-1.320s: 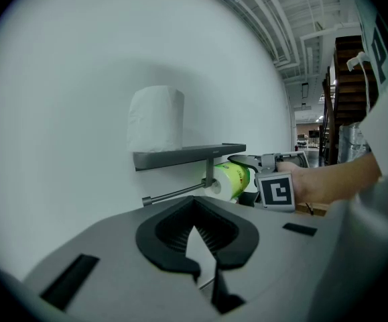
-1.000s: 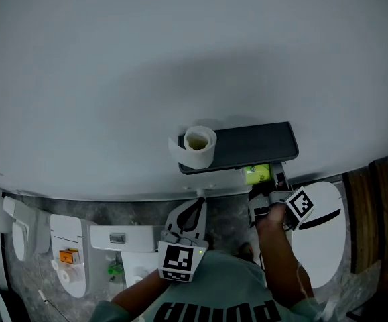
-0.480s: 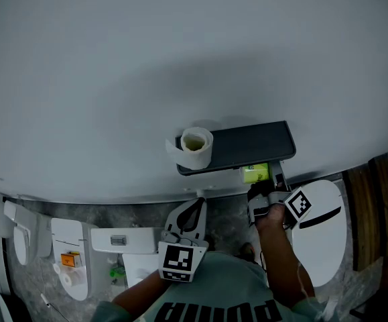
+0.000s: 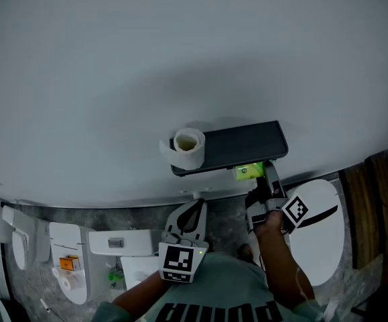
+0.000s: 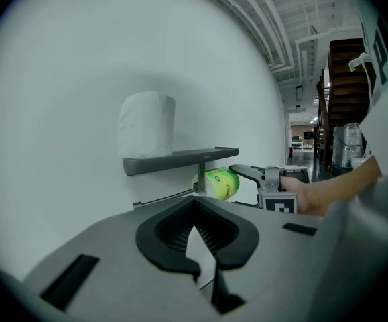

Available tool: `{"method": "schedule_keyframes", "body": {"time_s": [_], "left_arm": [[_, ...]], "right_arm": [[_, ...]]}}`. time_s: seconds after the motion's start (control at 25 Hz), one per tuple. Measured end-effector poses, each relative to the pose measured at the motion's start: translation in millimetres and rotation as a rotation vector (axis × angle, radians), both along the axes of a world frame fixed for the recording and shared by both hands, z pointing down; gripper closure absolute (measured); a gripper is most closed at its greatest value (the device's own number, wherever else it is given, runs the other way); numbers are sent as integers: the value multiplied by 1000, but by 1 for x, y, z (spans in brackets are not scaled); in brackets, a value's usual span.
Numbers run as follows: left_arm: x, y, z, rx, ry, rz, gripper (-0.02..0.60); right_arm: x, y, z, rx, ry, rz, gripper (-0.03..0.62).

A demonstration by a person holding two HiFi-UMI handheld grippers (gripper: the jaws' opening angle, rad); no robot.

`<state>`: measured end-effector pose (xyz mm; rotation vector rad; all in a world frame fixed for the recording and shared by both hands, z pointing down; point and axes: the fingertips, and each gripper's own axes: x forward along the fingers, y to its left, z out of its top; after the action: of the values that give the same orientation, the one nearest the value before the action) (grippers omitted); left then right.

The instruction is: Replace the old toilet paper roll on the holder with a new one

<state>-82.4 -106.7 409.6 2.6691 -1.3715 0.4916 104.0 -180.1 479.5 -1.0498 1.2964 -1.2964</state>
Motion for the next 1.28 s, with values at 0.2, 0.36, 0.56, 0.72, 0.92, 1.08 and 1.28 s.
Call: {"method": "schedule_keyframes", "body": {"time_s": [0.2, 0.36, 0.56, 0.72, 0.92, 1.08, 1.28], "left_arm": [[14, 4, 1, -4, 15, 23, 577], [26, 6, 3, -11, 31, 38, 577], [43, 11, 5, -17, 53, 46, 577], [54, 15, 5, -18, 64, 46, 577], [65, 21, 6, -20, 72, 32, 577], [70, 26, 6, -20, 75, 7, 577], [74, 32, 1, 3, 73, -43, 577]], "right_arm": [[6, 24, 4, -11, 32, -5, 147], [10, 44, -3, 3, 124, -33, 148], [19, 66, -25, 47, 215, -53, 168], [28, 80, -44, 76, 336, -56, 314], [32, 93, -66, 83, 646, -95, 517], [27, 100, -73, 79, 1054, -179, 583], [19, 108, -90, 132, 1375, -252, 585]]}}
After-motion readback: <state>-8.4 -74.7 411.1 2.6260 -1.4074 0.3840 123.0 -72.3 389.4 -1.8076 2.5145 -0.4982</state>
